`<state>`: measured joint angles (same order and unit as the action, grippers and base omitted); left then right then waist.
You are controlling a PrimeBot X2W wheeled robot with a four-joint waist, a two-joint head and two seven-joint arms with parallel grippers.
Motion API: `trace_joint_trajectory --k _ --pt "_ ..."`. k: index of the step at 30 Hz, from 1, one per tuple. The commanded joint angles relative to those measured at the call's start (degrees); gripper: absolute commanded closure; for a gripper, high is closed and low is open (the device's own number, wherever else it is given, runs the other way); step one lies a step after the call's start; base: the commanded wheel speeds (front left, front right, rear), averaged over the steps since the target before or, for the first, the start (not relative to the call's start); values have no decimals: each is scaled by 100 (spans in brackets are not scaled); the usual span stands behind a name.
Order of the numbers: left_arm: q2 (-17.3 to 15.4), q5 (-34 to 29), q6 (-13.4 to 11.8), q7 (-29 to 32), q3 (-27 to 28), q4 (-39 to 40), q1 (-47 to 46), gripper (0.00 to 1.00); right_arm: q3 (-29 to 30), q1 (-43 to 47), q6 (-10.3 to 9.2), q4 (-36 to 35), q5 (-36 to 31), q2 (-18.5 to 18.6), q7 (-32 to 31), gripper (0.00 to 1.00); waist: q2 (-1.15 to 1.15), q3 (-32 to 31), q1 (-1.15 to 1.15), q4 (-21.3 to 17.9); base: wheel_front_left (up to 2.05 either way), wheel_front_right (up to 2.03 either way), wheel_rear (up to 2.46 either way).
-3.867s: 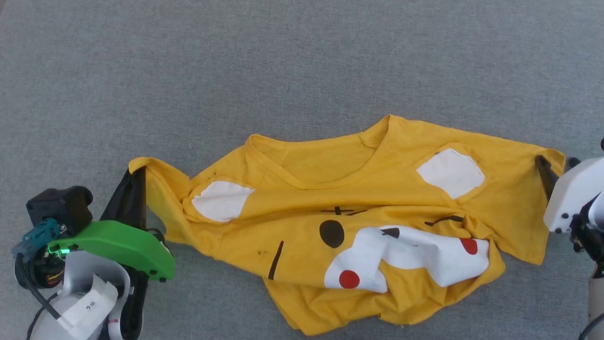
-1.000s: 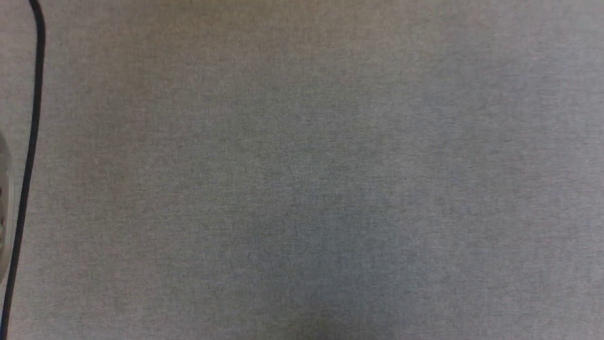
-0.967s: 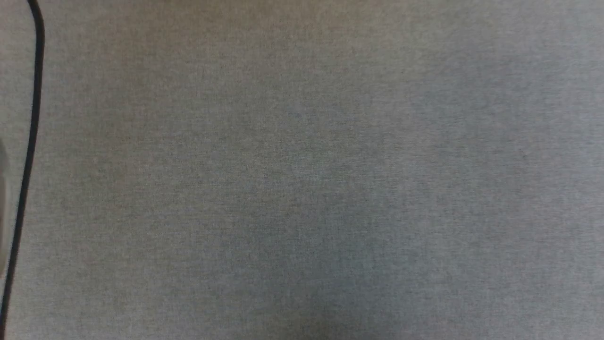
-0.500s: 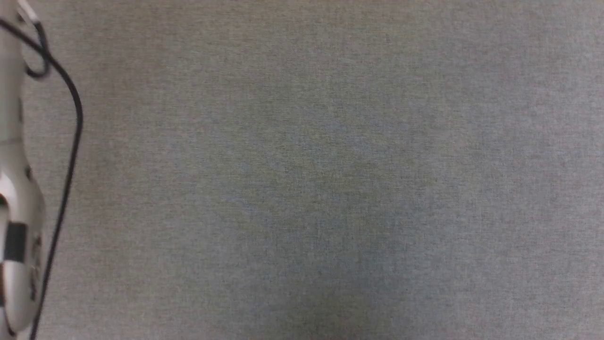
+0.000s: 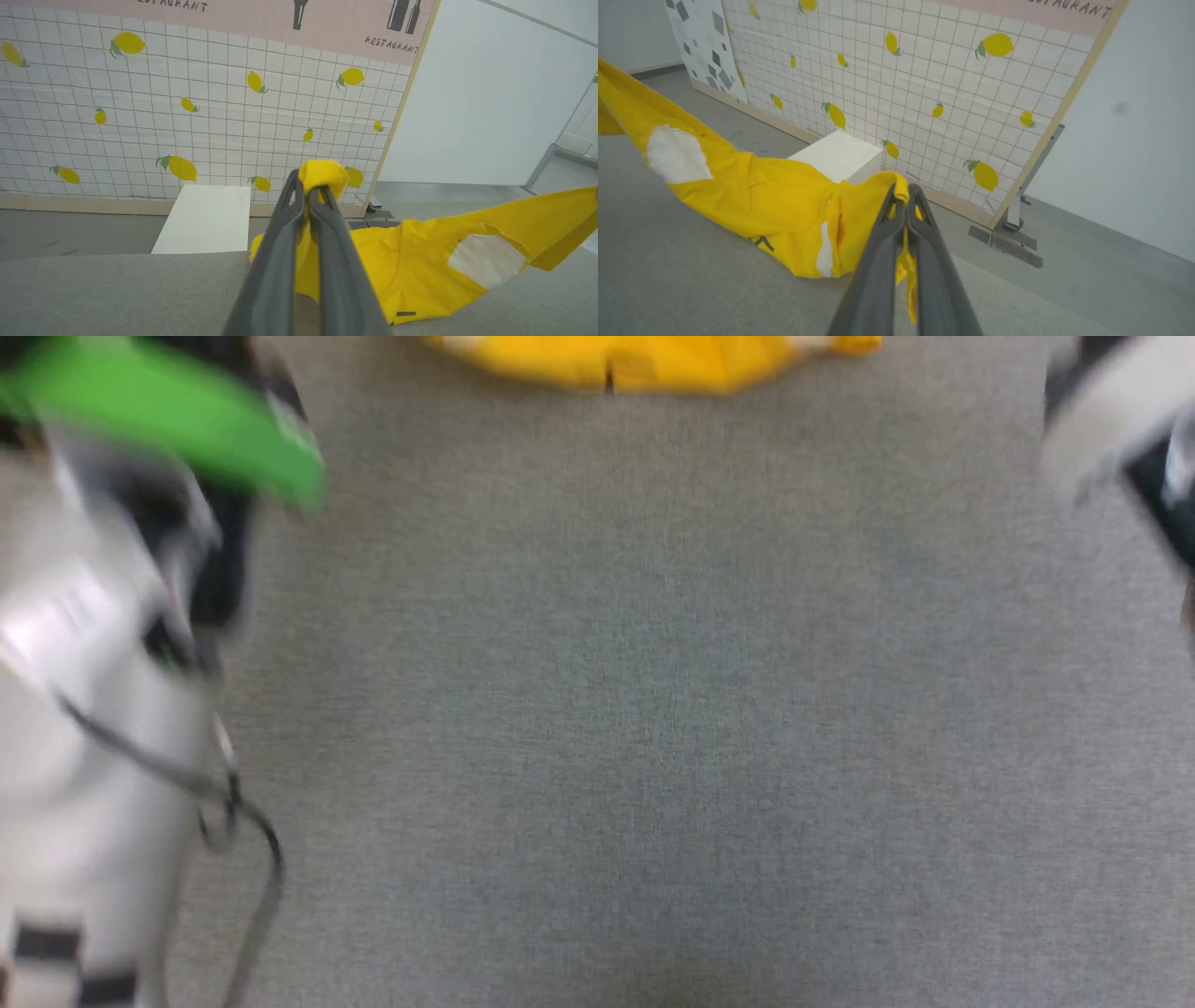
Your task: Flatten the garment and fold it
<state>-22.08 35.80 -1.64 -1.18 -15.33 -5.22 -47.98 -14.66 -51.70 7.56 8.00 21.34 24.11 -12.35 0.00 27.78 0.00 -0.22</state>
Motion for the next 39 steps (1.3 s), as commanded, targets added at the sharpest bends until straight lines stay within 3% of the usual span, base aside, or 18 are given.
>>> trace_joint_trajectory --k 1,5,10,16,22,29,39 --pt "-84 58 -72 55 -35 291 454 100 121 431 -8 -222 48 -9 -66 100 0 -391 0 81 0 0 0" --pt "-220 42 -330 195 -152 941 1644 100 483 1673 -8 -783 84 -149 -217 100 0 -793 0 113 0 0 0" --pt "-333 167 -604 356 -241 1175 2977 100 875 3123 -8 -1310 81 -466 -316 100 0 -1293 0 115 0 0 0" --pt "-560 310 -672 735 -569 1114 4340 100 1201 4680 -8 -1639 276 -877 -439 100 0 -1766 0 63 0 0 0" --pt "-800 620 -710 1422 -909 1016 5382 100 1357 5941 -8 -1770 461 -1003 -590 100 0 -2041 0 17 0 0 0" --pt "-1052 877 -811 2027 -1101 913 6042 100 1581 6902 -8 -1626 691 -947 -859 100 0 -2172 0 4 0 0 0" --pt "-1488 1080 -1049 2661 -1086 983 6486 100 1669 7716 -8 -1492 906 -743 -2072 100 0 -2244 0 29 0 0 0"
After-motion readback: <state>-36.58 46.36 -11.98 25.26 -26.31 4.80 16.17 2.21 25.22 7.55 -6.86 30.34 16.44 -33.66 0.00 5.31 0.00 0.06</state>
